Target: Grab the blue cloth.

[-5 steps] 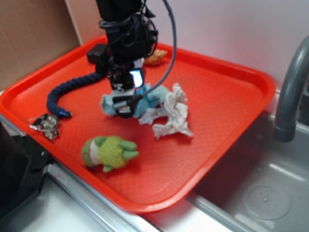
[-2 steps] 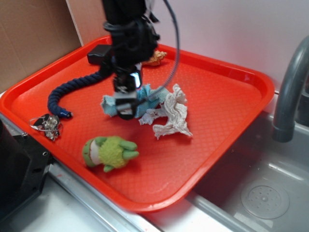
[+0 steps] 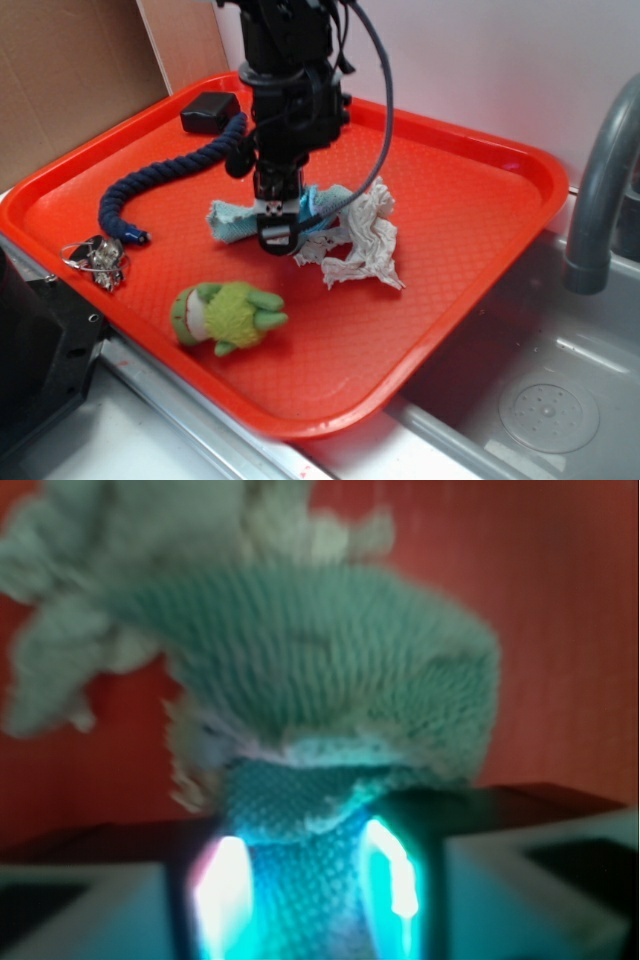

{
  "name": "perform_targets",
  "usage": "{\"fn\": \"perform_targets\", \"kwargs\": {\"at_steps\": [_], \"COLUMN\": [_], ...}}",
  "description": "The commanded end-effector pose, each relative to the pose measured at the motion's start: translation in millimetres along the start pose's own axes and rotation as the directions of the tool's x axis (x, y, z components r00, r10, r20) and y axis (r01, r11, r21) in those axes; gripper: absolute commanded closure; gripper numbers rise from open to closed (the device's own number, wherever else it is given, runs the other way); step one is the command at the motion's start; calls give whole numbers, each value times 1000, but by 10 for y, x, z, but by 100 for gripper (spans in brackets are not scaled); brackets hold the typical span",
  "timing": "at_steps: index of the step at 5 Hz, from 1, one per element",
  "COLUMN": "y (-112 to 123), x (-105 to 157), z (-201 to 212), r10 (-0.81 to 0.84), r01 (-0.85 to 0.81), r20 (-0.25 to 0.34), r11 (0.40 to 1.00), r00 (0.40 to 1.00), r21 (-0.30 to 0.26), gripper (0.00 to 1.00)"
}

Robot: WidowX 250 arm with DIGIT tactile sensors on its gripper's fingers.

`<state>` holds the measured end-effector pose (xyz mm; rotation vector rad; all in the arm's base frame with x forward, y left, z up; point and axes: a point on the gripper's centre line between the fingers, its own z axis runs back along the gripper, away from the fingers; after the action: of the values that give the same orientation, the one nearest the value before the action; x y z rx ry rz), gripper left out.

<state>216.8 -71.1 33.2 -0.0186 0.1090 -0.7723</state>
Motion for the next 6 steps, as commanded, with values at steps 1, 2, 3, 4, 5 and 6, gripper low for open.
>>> {"fn": "perform_targets", "kwargs": {"at_steps": [1, 2, 3, 4, 5, 6], "y": [-104, -189, -344, -393, -307, -123], "x": [-84, -203, -401, -670, -956, -1229], "z": [119, 598, 1058, 1529, 1876, 1960], "r10": [52, 158, 332, 501, 705, 813], "r01": [-52, -165, -364, -535, -705, -805], "r20": [17, 89, 253, 346, 357, 351], "r11": [999, 983, 926, 845, 692, 552], "r00": [999, 983, 909, 793, 613, 464], "r21": [12, 81, 94, 4, -156, -216], "gripper": [100, 100, 100, 100, 100, 100]}}
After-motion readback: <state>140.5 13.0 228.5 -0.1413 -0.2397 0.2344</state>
